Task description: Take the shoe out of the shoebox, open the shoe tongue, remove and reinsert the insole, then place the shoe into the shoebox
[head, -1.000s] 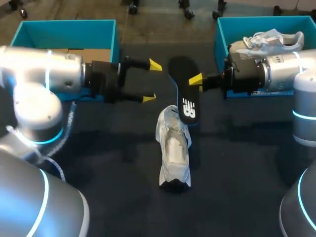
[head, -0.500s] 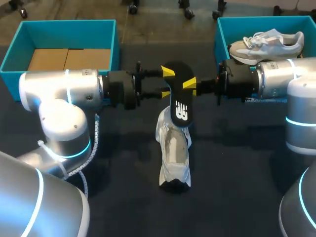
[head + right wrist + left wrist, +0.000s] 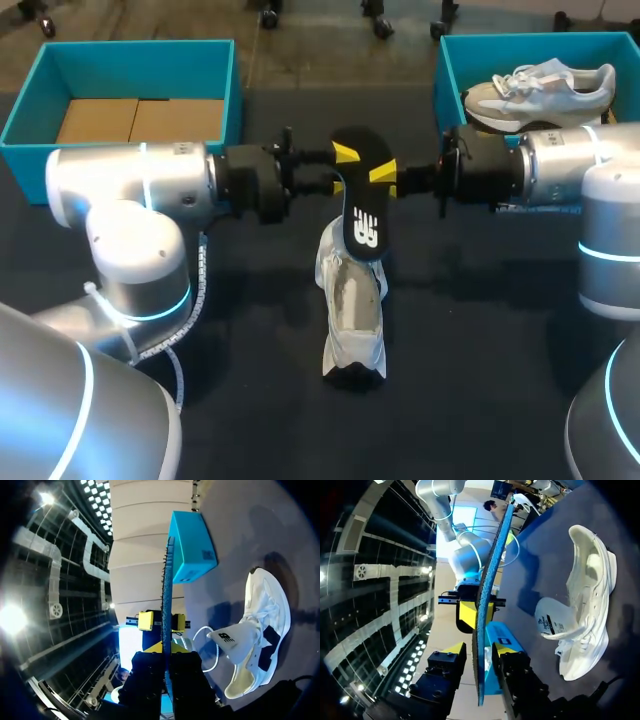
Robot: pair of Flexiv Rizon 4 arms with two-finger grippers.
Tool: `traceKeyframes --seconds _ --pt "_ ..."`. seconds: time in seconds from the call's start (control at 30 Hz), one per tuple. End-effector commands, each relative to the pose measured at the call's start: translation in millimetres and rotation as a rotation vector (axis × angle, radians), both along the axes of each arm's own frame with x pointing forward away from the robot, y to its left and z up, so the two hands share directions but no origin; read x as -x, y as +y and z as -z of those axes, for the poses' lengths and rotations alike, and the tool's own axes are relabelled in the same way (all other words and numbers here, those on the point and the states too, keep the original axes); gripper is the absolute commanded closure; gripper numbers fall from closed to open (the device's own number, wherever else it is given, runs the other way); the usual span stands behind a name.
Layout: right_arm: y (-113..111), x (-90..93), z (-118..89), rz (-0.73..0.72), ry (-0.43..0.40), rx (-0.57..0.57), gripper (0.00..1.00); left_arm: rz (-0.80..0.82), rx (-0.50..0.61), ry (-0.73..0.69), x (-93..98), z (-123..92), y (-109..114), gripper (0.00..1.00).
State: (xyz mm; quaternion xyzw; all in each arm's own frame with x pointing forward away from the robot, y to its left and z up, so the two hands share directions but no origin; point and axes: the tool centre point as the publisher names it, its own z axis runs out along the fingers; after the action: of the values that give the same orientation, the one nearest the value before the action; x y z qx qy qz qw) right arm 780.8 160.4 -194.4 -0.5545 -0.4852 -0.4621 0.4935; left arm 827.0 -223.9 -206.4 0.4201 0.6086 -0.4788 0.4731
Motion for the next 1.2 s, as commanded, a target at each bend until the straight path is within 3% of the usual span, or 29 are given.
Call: traceKeyframes --seconds 0.03,0.1,0.33,0.37,0.4,0.43,0.6,0.73,0.77,0.97,1.07,1.13,1.2 --pt "2.1 1.3 1.1 -0.001 0.002 -0.002 1.0 -0.007 -0.003 -0.002 -1.1 2.6 -7.1 0.8" --pt "2.5 2.1 1.3 -0.003 0.003 -0.003 1.0 -0.01 -0.008 -0.003 -1.7 3.7 -9.0 1.0" --pt "2.8 5.5 1.9 -0.02 0.005 -0.013 1.0 -0.005 -0.012 -0.006 1.4 4.5 -7.8 1.0" --pt "1.8 6.3 1.7 -0.024 0.001 -0.01 0.86 -0.002 -0.015 -0.007 3.5 4.3 -6.1 1.0" --pt "0.2 7.0 1.2 -0.03 -0.006 -0.007 0.6 0.002 -0.02 -0.008 4.9 4.1 -4.5 1.0" --pt "-1.9 7.9 0.5 -0.039 -0.015 -0.002 0.0 0.006 -0.028 -0.009 7.2 4.0 -2.0 1.0" --pt "-20.0 11.1 0.1 -0.098 -0.077 0.064 0.0 0.029 -0.053 0.022 16.2 2.3 15.1 1.0" --pt "-37.7 10.9 2.1 -0.187 -0.188 0.143 0.0 0.055 -0.052 0.071 26.7 0.6 30.2 1.0" --pt "-47.5 8.5 5.2 -0.165 -0.183 0.158 0.0 0.062 -0.052 0.08 29.4 -0.7 33.5 1.0" --pt "-47.5 8.5 5.2 -0.165 -0.183 0.158 0.0 0.078 -0.067 0.08 48.2 -13.8 57.4 1.0" --pt "-47.5 8.5 5.2 -0.165 -0.183 0.158 0.0 0.115 -0.068 0.145 64.0 -16.9 66.9 1.0" --pt "-50.3 8.2 5.6 -0.222 -0.267 0.223 0.0 0.141 -0.069 0.195 71.2 -17.4 72.0 1.0" --pt "-55.7 15.5 2.5 -0.337 -0.51 0.28 0.0 0.19 -0.064 0.275 77.2 -16.8 75.8 1.0"
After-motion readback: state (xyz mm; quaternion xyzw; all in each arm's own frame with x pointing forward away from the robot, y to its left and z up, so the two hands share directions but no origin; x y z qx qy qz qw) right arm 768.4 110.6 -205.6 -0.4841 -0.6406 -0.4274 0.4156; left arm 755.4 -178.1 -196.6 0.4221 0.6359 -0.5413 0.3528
